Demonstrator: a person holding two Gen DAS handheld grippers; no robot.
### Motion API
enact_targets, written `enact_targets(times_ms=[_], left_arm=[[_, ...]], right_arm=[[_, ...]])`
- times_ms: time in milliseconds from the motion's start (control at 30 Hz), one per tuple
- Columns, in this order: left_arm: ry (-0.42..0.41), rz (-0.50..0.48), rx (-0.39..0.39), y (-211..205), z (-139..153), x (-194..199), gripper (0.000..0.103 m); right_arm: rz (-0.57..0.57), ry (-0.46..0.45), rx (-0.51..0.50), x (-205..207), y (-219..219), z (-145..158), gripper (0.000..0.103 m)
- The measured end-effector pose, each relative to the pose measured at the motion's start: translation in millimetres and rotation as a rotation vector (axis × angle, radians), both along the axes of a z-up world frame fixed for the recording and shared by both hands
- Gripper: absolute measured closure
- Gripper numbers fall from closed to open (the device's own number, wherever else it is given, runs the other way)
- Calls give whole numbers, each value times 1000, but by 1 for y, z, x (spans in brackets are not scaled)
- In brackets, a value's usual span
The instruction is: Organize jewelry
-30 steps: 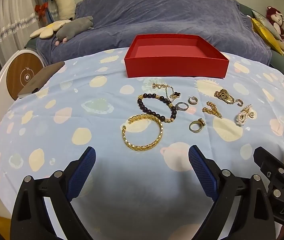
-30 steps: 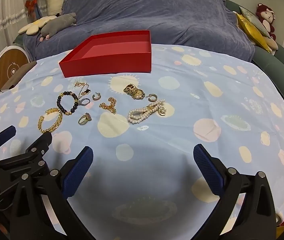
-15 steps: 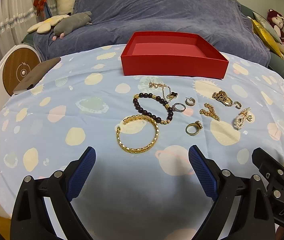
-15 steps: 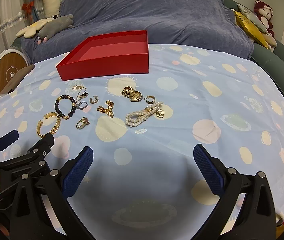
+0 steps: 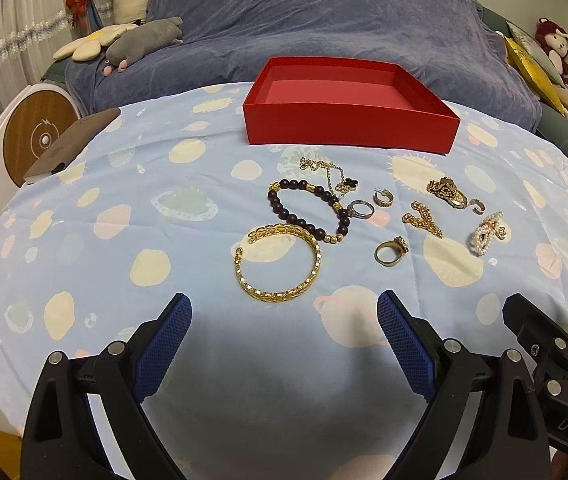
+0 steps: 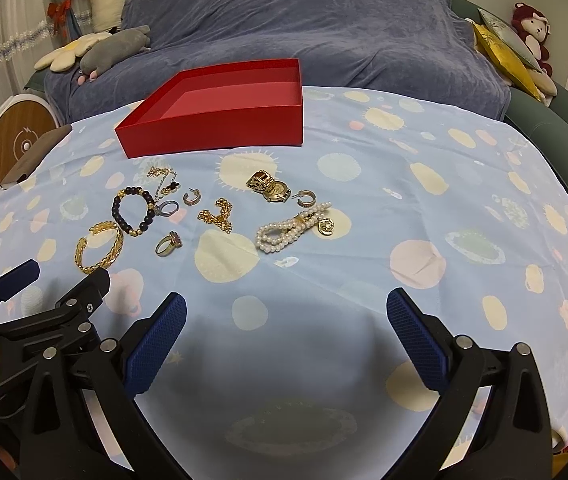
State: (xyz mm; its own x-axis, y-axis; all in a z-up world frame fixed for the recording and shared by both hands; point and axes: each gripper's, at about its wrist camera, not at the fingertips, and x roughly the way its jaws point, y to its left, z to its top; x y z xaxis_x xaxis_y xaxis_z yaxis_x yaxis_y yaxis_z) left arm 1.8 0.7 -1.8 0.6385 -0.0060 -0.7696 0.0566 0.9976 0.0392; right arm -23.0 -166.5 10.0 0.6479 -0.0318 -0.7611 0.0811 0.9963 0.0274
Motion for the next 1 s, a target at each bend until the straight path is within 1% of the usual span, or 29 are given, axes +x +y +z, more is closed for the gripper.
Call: enact_targets(times_ms=[1000], left_arm=[[6, 5, 7, 0, -2, 1, 11]], right_arm=[[-3, 5, -2, 2, -1, -3, 5]])
